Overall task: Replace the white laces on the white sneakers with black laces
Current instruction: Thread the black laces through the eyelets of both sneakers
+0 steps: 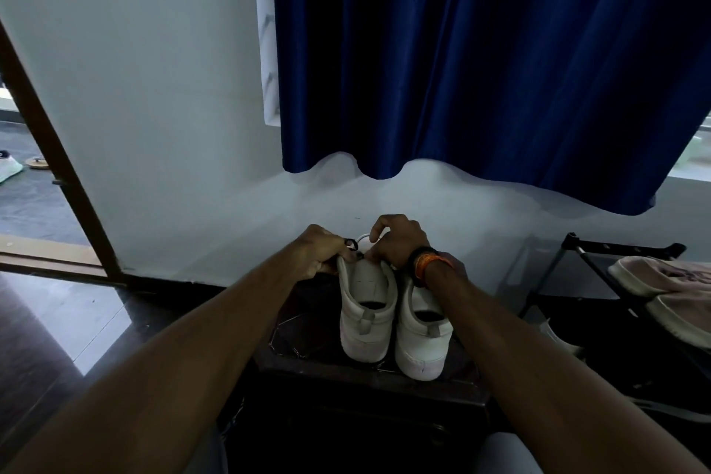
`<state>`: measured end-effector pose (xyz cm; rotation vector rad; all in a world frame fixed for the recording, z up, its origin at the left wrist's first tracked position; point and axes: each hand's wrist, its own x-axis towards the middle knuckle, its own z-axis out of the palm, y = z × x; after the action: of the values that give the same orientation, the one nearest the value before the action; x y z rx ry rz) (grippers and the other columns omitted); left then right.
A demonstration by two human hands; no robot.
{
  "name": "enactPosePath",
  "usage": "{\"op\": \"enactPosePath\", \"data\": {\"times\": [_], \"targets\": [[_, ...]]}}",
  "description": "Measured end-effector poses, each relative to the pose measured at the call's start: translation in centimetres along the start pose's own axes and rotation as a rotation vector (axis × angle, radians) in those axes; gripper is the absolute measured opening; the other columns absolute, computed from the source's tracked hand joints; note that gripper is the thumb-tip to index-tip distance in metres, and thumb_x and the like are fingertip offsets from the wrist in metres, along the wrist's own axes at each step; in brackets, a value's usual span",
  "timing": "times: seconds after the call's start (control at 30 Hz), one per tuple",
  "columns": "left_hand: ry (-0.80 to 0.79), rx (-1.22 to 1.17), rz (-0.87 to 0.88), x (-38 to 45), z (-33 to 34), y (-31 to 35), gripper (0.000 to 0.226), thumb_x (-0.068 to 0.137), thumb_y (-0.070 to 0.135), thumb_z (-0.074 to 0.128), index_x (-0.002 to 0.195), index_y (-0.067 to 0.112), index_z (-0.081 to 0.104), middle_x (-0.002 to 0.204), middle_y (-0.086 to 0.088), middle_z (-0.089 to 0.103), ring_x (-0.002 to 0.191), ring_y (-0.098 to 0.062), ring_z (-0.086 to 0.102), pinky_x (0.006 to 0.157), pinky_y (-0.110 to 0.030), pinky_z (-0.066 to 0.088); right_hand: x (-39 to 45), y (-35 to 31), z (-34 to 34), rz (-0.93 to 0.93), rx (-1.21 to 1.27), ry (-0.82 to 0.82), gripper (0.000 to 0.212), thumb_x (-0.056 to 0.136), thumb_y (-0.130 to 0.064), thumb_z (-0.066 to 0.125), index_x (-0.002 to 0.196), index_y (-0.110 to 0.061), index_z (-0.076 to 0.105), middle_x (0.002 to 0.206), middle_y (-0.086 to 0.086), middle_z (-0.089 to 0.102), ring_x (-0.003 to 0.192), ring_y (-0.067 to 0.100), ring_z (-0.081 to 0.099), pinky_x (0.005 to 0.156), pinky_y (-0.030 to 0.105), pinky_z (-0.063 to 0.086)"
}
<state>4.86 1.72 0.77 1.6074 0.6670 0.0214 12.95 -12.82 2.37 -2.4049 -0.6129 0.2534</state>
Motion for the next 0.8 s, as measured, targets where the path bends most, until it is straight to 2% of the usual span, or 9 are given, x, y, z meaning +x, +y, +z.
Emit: {"op": "enactPosePath", "data": {"times": [0.1, 0.17, 0.27, 0.4, 0.5, 0.57, 0.67, 0.8], "targets": [[-0.001, -0.067, -0.001, -0.05, 0.09, -0.31, 0.020, 0.070, -0.011, 0.080, 0.086, 0.000, 0.073, 0.085, -0.011, 0.072, 0.081, -0.021, 0.069, 0.063, -0.030, 0.057, -0.24, -0.24, 0.12, -0.036, -0.012, -0.012, 0.025, 0.069, -0.015, 0.083, 0.076, -0.028, 0.063, 0.096, -0.003, 0.063, 0.083, 0.017, 0.058, 0.056, 0.017, 0.035], [-0.007, -0.113, -0.010, -0.04, 0.01, -0.49, 0.025, 0.071, -0.012, 0.080, 0.093, -0.003, 0.075, 0.090, -0.013, 0.074, 0.083, -0.022, 0.070, 0.062, -0.029, 0.057, -0.38, -0.29, 0.19, -0.049, -0.004, -0.015, 0.024, 0.070, -0.012, 0.082, 0.079, -0.026, 0.064, 0.095, -0.003, 0.063, 0.085, 0.018, 0.057, 0.056, 0.016, 0.034], [-0.018, -0.208, -0.032, -0.07, -0.17, -0.76, 0.034, 0.070, -0.013, 0.080, 0.102, -0.004, 0.075, 0.103, -0.017, 0.075, 0.093, -0.026, 0.073, 0.066, -0.031, 0.059, -0.44, -0.31, 0.27, -0.062, 0.037, -0.011, 0.022, 0.071, -0.012, 0.081, 0.082, -0.023, 0.066, 0.090, 0.002, 0.070, 0.086, 0.020, 0.064, 0.059, 0.019, 0.040], [-0.031, -0.283, -0.073, -0.50, -0.23, -0.61, 0.032, 0.074, -0.015, 0.075, 0.104, -0.004, 0.073, 0.103, -0.017, 0.075, 0.089, -0.025, 0.073, 0.062, -0.030, 0.060, -0.20, -0.19, 0.61, -0.071, 0.078, 0.004, 0.019, 0.072, -0.009, 0.078, 0.082, -0.023, 0.069, 0.087, 0.003, 0.074, 0.089, 0.019, 0.066, 0.066, 0.021, 0.045], [-0.038, -0.285, -0.081, -0.67, -0.31, -0.48, 0.029, 0.077, -0.016, 0.071, 0.103, -0.005, 0.072, 0.103, -0.018, 0.074, 0.086, -0.024, 0.072, 0.060, -0.030, 0.060, 0.11, -0.15, 0.87, -0.099, 0.079, -0.038, 0.022, 0.071, -0.006, 0.079, 0.080, -0.024, 0.071, 0.082, -0.001, 0.074, 0.088, 0.017, 0.068, 0.083, 0.030, 0.055], [-0.028, -0.275, -0.083, -0.66, -0.36, -0.53, 0.024, 0.078, -0.016, 0.070, 0.099, -0.004, 0.071, 0.099, -0.018, 0.072, 0.084, -0.023, 0.071, 0.059, -0.030, 0.059, 0.19, -0.16, 0.88, -0.124, 0.050, -0.065, 0.019, 0.072, -0.007, 0.081, 0.079, -0.023, 0.073, 0.086, 0.000, 0.076, 0.093, 0.016, 0.068, 0.090, 0.032, 0.055], [-0.025, -0.272, -0.088, -0.66, -0.35, -0.56, 0.020, 0.080, -0.016, 0.068, 0.096, -0.004, 0.070, 0.093, -0.016, 0.071, 0.081, -0.023, 0.070, 0.060, -0.031, 0.060, 0.25, 0.10, 0.79, -0.147, 0.018, -0.067, 0.009, 0.075, -0.007, 0.082, 0.078, -0.016, 0.079, 0.092, 0.003, 0.077, 0.098, 0.017, 0.067, 0.092, 0.030, 0.054], [-0.020, -0.278, -0.093, -0.58, -0.31, -0.77, 0.022, 0.082, -0.015, 0.067, 0.100, -0.003, 0.070, 0.095, -0.015, 0.071, 0.083, -0.022, 0.069, 0.060, -0.030, 0.060, 0.26, 0.13, 0.92, -0.199, -0.080, -0.034, 0.005, 0.077, -0.013, 0.081, 0.081, -0.013, 0.080, 0.098, 0.006, 0.075, 0.098, 0.021, 0.066, 0.090, 0.034, 0.054]]}}
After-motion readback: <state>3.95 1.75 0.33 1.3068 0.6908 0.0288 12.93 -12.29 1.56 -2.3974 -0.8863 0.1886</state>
